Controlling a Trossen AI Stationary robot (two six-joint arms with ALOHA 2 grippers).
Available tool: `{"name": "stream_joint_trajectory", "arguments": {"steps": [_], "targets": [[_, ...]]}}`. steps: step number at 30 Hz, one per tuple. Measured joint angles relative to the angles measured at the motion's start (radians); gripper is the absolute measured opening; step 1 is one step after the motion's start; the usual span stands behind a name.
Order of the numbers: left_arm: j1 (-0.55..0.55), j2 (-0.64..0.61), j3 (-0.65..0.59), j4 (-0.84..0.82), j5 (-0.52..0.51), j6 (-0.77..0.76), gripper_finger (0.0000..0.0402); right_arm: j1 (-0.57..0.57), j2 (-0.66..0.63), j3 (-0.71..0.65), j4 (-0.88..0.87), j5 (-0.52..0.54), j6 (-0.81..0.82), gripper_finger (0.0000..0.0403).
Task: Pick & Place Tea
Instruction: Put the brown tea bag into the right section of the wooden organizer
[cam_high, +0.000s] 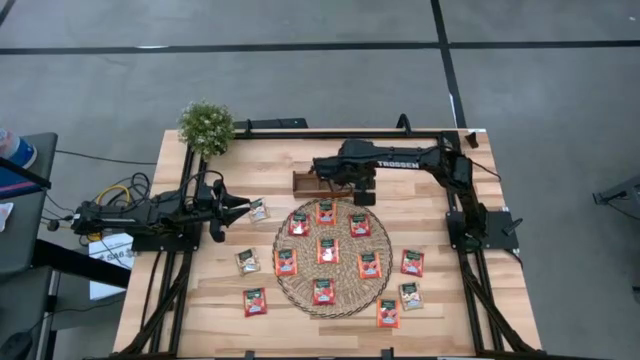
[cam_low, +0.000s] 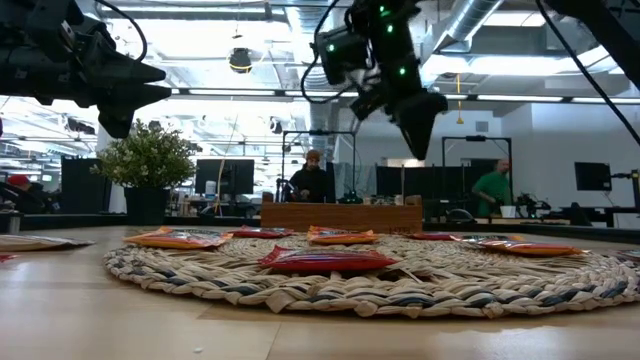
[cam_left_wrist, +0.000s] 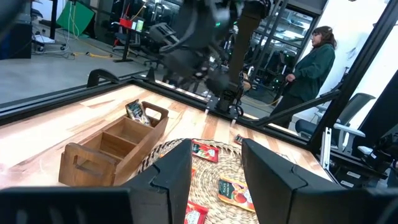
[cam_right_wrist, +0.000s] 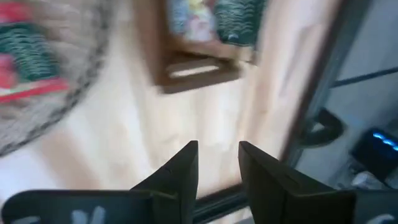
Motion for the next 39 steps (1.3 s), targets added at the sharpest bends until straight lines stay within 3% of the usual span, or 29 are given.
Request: {"name": "stream_joint_trajectory", "arguments": {"steps": [3, 5, 15, 19, 26, 31, 39], "targets": [[0.0, 0.0, 0.0, 0.0, 0.0, 0.0, 0.0133, 0.037, -0.071, -0.019, 0.009, -0.151, -0.003, 0.0107], [0.0, 0.0, 0.0, 0.0, 0.0, 0.0, 0.0133, 0.066, -0.121, -0.027, 0.01, -0.197, 0.011, 0.0107], [0.0, 0.0, 0.0, 0.0, 0.004, 0.006, 0.0133, 0.243, -0.329, -0.031, 0.001, -0.226, 0.191, 0.0107], [0.0, 0.0, 0.0, -0.001, 0.004, 0.007, 0.0133, 0.334, -0.369, -0.043, 0.004, -0.295, 0.227, 0.0107], [0.0, 0.0, 0.0, -0.001, 0.005, 0.007, 0.0133, 0.514, -0.422, -0.288, 0.105, -0.425, 0.348, 0.0107], [0.0, 0.0, 0.0, -0.001, 0.005, 0.006, 0.0133, 0.65, -0.467, -0.477, 0.305, -0.434, 0.52, 0.0107], [0.0, 0.0, 0.0, -0.001, 0.006, 0.005, 0.0133, 0.82, -0.453, -0.641, 0.535, -0.481, 0.655, 0.0107]]}}
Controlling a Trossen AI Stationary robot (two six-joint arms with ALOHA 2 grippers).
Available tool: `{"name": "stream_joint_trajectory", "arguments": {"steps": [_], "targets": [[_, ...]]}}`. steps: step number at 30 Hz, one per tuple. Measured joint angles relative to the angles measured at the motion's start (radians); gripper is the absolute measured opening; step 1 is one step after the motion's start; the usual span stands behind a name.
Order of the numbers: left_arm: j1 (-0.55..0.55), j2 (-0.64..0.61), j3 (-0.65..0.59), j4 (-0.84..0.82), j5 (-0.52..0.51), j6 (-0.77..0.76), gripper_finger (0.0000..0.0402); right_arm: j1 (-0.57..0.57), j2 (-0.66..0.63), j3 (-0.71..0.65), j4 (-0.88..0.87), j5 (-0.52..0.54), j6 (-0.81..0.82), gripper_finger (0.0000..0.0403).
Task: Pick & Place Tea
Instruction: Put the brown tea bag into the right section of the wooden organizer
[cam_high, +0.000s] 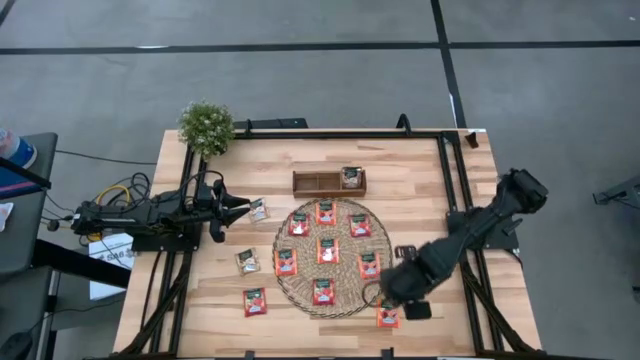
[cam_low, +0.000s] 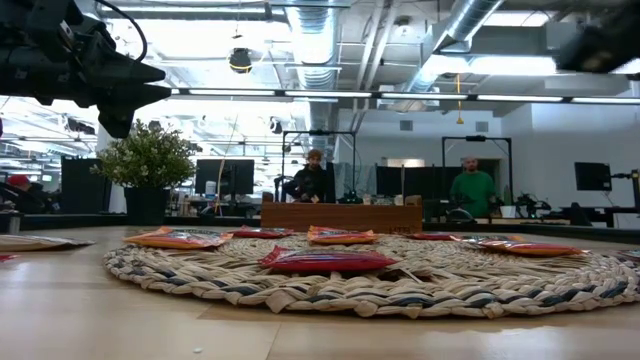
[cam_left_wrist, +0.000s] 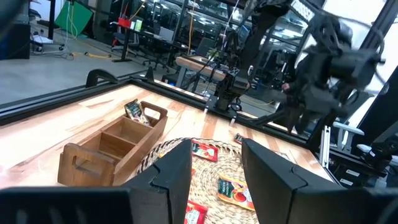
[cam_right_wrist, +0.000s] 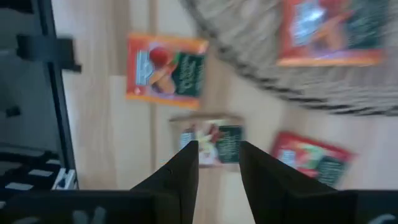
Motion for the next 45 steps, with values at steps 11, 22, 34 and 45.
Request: {"name": "stream_joint_trajectory", "arguments": {"steps": [11, 22, 34, 45], "targets": [[0.0, 0.004, 0.0, 0.001, 0.002, -0.005, 0.0133, 0.029, 0.06, -0.149, 0.136, -0.017, 0.051, 0.0107], [0.0, 0.015, 0.0, -0.003, 0.055, -0.008, 0.0133, -0.013, 0.061, -0.256, 0.208, -0.013, 0.043, 0.0107], [0.0, 0.015, 0.0, -0.003, 0.055, -0.007, 0.0133, -0.025, 0.061, -0.292, 0.26, -0.025, -0.002, 0.0107], [0.0, 0.015, 0.0, -0.006, 0.057, -0.004, 0.0133, -0.015, 0.14, -0.282, 0.253, -0.042, -0.002, 0.0107]]}}
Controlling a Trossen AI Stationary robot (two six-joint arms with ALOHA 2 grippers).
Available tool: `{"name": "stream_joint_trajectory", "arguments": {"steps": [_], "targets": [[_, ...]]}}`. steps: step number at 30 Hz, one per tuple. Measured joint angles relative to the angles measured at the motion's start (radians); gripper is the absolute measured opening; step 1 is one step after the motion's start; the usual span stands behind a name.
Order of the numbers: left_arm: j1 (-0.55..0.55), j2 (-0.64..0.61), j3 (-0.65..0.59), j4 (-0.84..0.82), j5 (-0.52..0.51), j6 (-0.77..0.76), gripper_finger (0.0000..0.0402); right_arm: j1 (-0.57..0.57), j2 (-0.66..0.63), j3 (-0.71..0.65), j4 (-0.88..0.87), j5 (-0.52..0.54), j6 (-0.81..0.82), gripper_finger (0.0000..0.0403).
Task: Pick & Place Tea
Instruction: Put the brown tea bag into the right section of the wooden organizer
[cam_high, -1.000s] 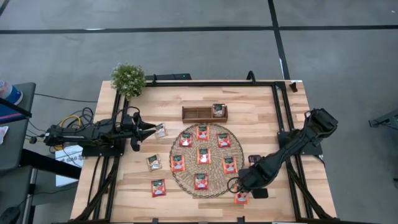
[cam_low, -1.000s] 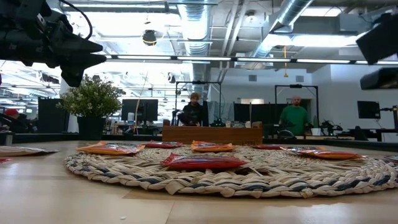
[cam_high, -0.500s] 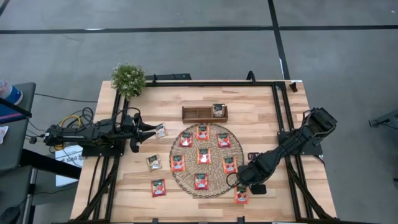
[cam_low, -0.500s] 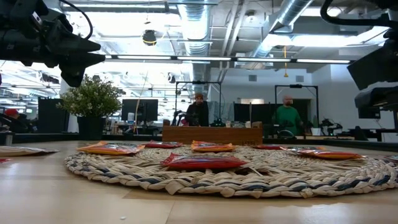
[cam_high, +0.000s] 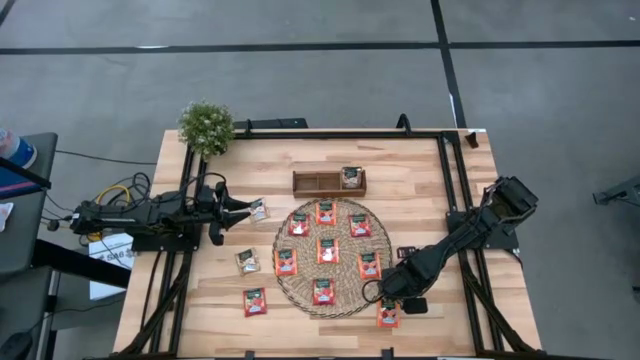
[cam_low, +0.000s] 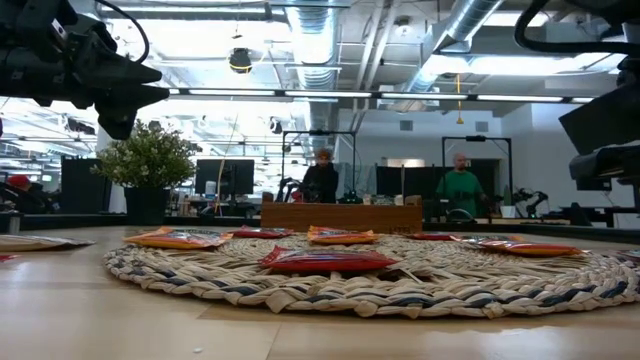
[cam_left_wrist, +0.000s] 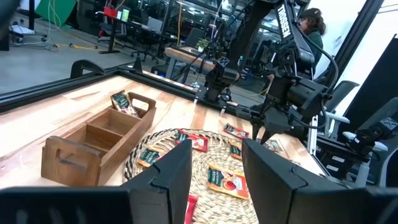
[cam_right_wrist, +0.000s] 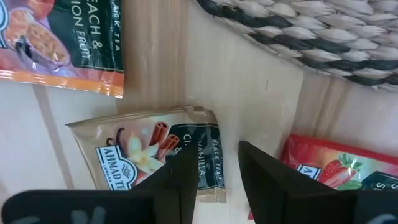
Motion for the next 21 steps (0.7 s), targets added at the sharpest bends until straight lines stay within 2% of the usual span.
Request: {"name": "stream_joint_trajectory", "arguments": {"steps": [6, 17, 21], "targets": [[0.0, 0.0, 0.0, 0.0, 0.0, 0.001, 0.0133, -0.002, 0.003, -0.001, -0.002, 0.0, 0.0, 0.0091], [0.0, 0.0, 0.0, -0.002, -0.002, 0.001, 0.0133, -0.027, 0.003, -0.005, -0.007, -0.008, 0.0, 0.0007], [0.0, 0.0, 0.0, -0.002, -0.002, 0.001, 0.0133, -0.034, 0.003, -0.005, -0.006, -0.012, 0.0, 0.0005]]}}
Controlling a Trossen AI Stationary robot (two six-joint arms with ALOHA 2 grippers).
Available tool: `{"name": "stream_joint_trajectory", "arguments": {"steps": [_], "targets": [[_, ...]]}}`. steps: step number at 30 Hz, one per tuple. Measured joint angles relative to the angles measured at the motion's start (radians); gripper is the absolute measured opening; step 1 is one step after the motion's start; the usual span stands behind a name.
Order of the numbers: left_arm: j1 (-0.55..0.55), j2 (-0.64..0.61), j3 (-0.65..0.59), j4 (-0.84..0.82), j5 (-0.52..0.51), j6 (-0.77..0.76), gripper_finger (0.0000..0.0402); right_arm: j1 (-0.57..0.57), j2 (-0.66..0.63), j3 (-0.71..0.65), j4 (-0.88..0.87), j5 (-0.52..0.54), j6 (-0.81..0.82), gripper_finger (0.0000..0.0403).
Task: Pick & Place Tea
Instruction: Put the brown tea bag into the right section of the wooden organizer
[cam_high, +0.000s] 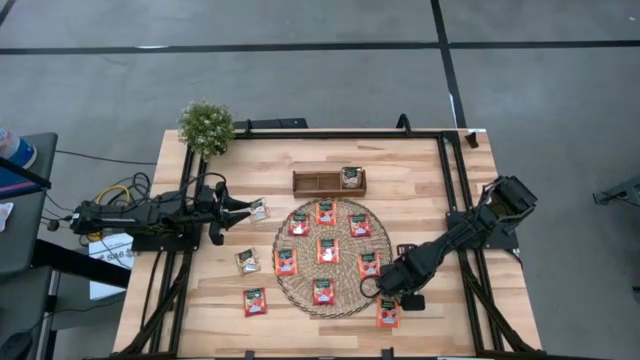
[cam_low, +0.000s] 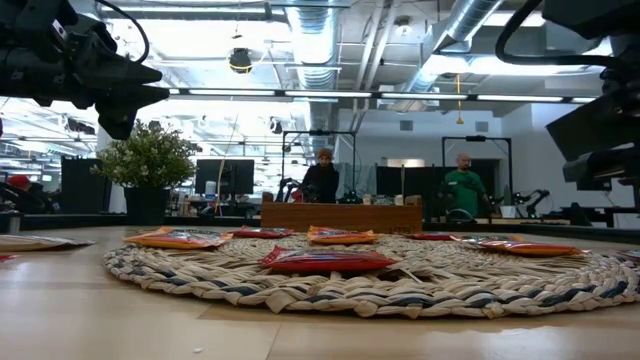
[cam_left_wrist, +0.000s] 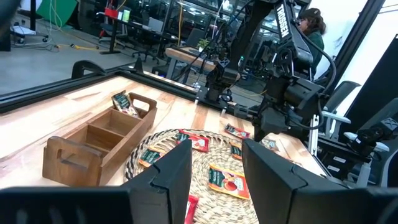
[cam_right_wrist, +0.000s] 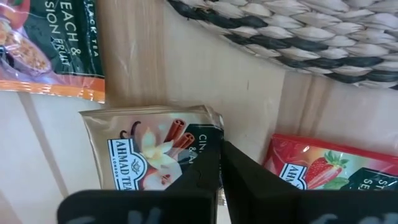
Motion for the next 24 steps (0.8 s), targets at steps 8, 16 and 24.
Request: {"name": "stream_joint_trajectory", "arguments": {"steps": [8, 16, 24], "targets": [[0.0, 0.0, 0.0, 0.0, 0.0, 0.0, 0.0133, -0.004, 0.008, 0.04, -0.041, 0.009, -0.001, 0.0001], [0.0, 0.0, 0.0, 0.0, 0.0, 0.002, 0.0133, -0.001, 0.014, 0.124, -0.121, 0.018, -0.001, 0.0], [0.0, 0.0, 0.0, 0.0, 0.0, 0.002, 0.0133, -0.002, 0.011, 0.204, -0.254, 0.031, -0.009, 0.0]]}}
